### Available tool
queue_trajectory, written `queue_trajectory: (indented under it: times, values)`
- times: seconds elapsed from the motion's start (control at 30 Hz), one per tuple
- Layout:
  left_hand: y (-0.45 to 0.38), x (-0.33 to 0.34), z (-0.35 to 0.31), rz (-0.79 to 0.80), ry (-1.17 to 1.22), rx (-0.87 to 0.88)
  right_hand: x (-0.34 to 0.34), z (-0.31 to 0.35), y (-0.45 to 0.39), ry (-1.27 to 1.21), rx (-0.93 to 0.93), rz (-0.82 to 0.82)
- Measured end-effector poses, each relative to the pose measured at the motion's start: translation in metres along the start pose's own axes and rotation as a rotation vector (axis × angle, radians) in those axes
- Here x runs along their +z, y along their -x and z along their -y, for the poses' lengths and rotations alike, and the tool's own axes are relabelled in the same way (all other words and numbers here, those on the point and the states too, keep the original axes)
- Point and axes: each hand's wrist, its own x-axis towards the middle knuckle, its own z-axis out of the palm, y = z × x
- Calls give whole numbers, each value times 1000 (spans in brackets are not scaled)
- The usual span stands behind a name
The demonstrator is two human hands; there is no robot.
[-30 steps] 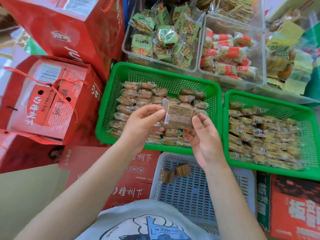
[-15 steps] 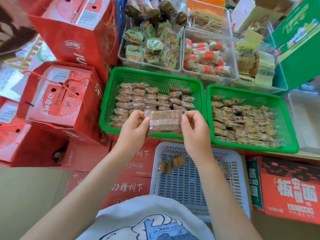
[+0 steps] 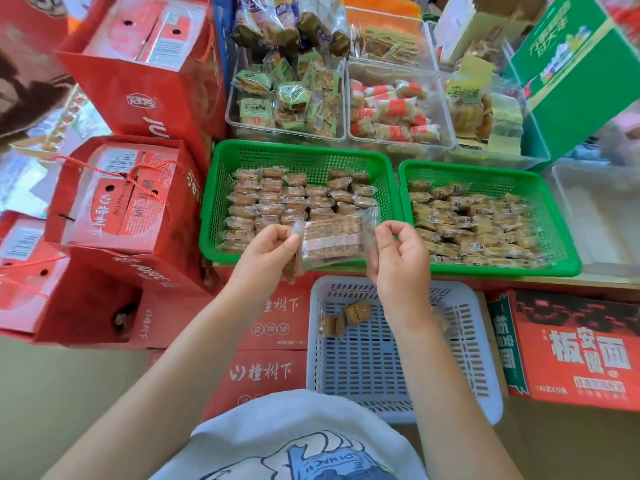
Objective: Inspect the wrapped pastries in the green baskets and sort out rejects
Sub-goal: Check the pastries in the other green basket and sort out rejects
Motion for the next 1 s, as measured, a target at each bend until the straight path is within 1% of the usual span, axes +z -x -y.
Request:
queue_trajectory:
  times: [0.03,0.07,0.1,0.13,0.17,0.2,0.23,0.3,0.33,0.37,0.4,0.47,0.5,0.57,0.6,0.63,0.67,0.77,0.8,0.83,0.9,0.93,1.0]
  values:
    - [-1,1,1,8,-16,-35,0,0,1,-46,35,-5]
    - [-1,1,1,-19,-81,-40,0,3,3,-103,71,-2]
    - [-2,3,1,-68,-170,-10,-1,5,3,-159,104,6]
    - [-1,4,-1,-109,-243,57,-2,8,3,-208,129,18]
    - [2,5,-5,-108,-282,150,-2,11,3,-243,147,33]
    - [4,6,-10,-53,-307,242,-3,14,3,-261,163,50]
    - [6,6,-15,36,-355,319,-3,16,1,-278,184,66]
    - [7,8,-18,187,-526,416,-3,19,-1,-387,260,101]
    - [5,8,-18,222,-572,434,-2,20,-3,-487,314,113]
    - [2,8,-16,237,-555,426,-1,20,-5,-593,365,121]
    - [-2,9,-16,248,-461,381,0,20,-8,-676,402,123]
    - [-10,9,-14,262,-196,200,4,17,-13,-704,434,107]
    - [-14,8,-14,261,-65,72,5,14,-16,-657,425,82]
    - [-21,4,-14,289,241,-203,6,8,-25,-483,359,22]
    - [-25,2,-15,308,361,-300,5,5,-30,-356,304,11]
    - [-30,-1,-15,322,422,-361,4,2,-36,-226,245,26]
    - [-35,-2,-15,334,441,-395,4,0,-43,-118,197,76]
    - [-56,-2,-10,345,428,-423,7,-3,-66,90,149,393]
    - [-62,0,-9,345,422,-430,9,-3,-72,135,159,487]
    - [-70,1,-7,333,412,-439,11,-5,-80,172,164,545]
    - [-90,3,-7,254,355,-463,17,-10,-97,194,167,562]
    - [-103,2,-5,178,257,-461,20,-14,-107,208,167,536]
    - [-133,-2,0,2,-92,-408,24,-24,-132,300,160,444]
